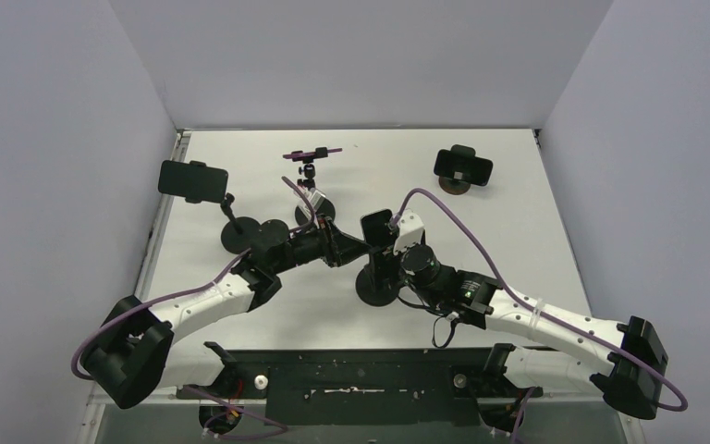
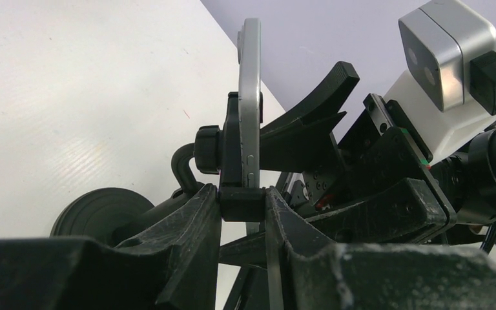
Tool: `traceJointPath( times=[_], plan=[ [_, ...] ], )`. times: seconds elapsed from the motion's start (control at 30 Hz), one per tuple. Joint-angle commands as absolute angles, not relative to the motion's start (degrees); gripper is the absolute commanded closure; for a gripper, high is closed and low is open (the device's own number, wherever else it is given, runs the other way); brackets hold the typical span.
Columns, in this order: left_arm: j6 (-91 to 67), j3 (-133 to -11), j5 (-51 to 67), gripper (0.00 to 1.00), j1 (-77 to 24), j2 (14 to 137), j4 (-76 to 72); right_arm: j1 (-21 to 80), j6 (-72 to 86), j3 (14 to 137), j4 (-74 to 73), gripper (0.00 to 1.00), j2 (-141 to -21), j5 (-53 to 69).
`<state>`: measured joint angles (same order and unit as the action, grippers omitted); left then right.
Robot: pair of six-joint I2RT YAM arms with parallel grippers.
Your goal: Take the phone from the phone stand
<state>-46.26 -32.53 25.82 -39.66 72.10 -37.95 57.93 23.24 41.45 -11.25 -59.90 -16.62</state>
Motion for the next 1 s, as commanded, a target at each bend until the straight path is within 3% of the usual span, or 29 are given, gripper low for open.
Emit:
traceJointPath(
  times=[0.0,0.03,0.1,0.27,0.5,0.8,0.97],
  plan=[
    [-46.21,-33.87,27.29,0.94,-39.75,72.43,-42.37,57.54,23.42,44.46,-8.74,0.47,-59.91,-17.31],
    [-46.17,-33.75,27.26,1.0,-39.74,72.42,-42.61,57.54,23.65,44.47,-8.9,0.38,-59.75,-17.31],
    [-46.18,-33.67,27.22,1.0,-39.68,72.42,-42.7,57.55,23.82,44.02,-8.65,0.18,-58.92,-17.17],
    [-46.27,-33.99,26.37,1.0,-39.59,72.5,-41.58,57.52,23.99,41.69,-5.65,0.01,-55.3,-18.03],
    [-47.21,-34.07,25.86,1.0,-39.55,72.78,-41.25,57.48,22.62,42.13,-2.97,0.0,-56.5,-19.54],
    [-47.66,-34.19,25.65,1.0,-39.15,72.52,-40.96,57.49,22.59,42.28,-4.03,0.07,-58.14,-19.7],
    [-47.6,-33.88,25.66,1.0,-38.85,72.12,-40.55,57.54,22.68,41.56,-5.09,0.21,-57.56,-20.39]
  ],
)
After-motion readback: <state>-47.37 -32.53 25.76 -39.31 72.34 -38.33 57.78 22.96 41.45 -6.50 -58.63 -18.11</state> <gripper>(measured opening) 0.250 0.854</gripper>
